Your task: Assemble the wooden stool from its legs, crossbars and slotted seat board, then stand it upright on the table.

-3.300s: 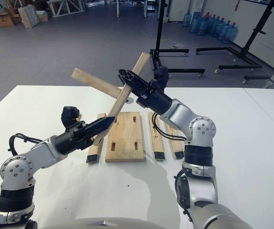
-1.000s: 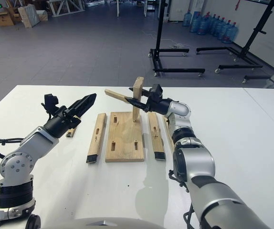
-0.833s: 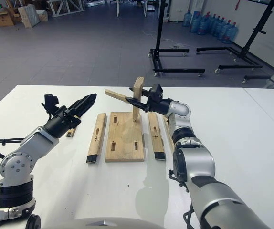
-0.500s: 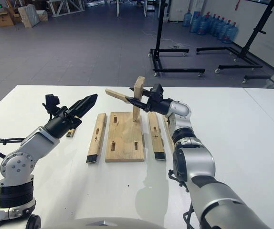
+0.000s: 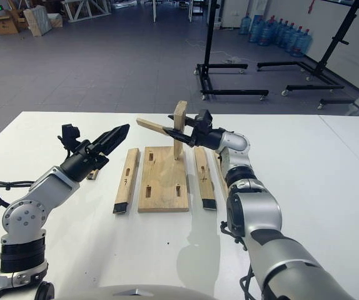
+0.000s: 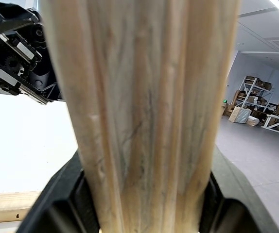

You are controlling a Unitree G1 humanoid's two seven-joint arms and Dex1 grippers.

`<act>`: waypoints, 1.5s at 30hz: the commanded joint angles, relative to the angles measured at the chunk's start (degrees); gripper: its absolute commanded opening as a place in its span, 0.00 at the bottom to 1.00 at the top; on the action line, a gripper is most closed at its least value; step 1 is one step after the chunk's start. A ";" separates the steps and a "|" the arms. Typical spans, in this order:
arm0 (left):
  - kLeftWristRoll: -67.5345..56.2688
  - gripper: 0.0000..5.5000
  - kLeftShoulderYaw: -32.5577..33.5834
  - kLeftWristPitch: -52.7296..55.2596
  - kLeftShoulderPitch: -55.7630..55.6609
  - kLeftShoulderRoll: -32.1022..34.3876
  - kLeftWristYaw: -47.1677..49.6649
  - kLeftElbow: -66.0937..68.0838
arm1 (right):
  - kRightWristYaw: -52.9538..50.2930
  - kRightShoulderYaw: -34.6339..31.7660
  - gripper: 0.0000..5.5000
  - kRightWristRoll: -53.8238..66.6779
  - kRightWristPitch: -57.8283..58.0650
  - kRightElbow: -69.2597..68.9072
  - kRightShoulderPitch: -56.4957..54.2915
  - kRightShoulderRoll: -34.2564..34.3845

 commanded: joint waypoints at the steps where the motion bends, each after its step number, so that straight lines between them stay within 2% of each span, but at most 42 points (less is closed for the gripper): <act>1: 0.71 0.98 -0.44 0.53 0.34 0.02 0.55 -0.71 | 1.20 0.26 0.37 -0.79 -0.19 -0.09 0.87 -0.64; 10: 1.13 0.98 -0.88 0.17 0.38 -0.56 0.64 -0.80 | 6.87 1.25 0.37 -0.66 5.11 -1.41 2.16 -1.65; 15: 1.57 0.98 -0.93 0.10 0.34 -0.94 0.43 -0.60 | 3.90 1.45 0.37 -1.45 8.63 -0.35 1.59 -1.86; 20: 1.75 0.98 -0.80 0.34 0.29 -1.05 0.26 -0.43 | -1.27 3.54 0.37 -4.09 17.10 2.12 0.64 -2.26; 27: 1.93 0.98 -0.91 0.30 0.28 -1.19 0.13 -0.28 | -2.40 3.73 0.37 -3.40 26.51 3.38 0.29 -2.52; 37: 2.24 0.98 -1.14 0.31 0.39 -1.63 -0.09 -0.22 | 7.74 4.18 0.37 -2.68 23.61 1.25 1.66 -3.05; 45: 2.38 0.98 -1.35 0.21 0.45 -1.94 -0.11 -0.14 | 4.49 4.37 0.37 -3.65 21.51 2.99 1.84 -4.40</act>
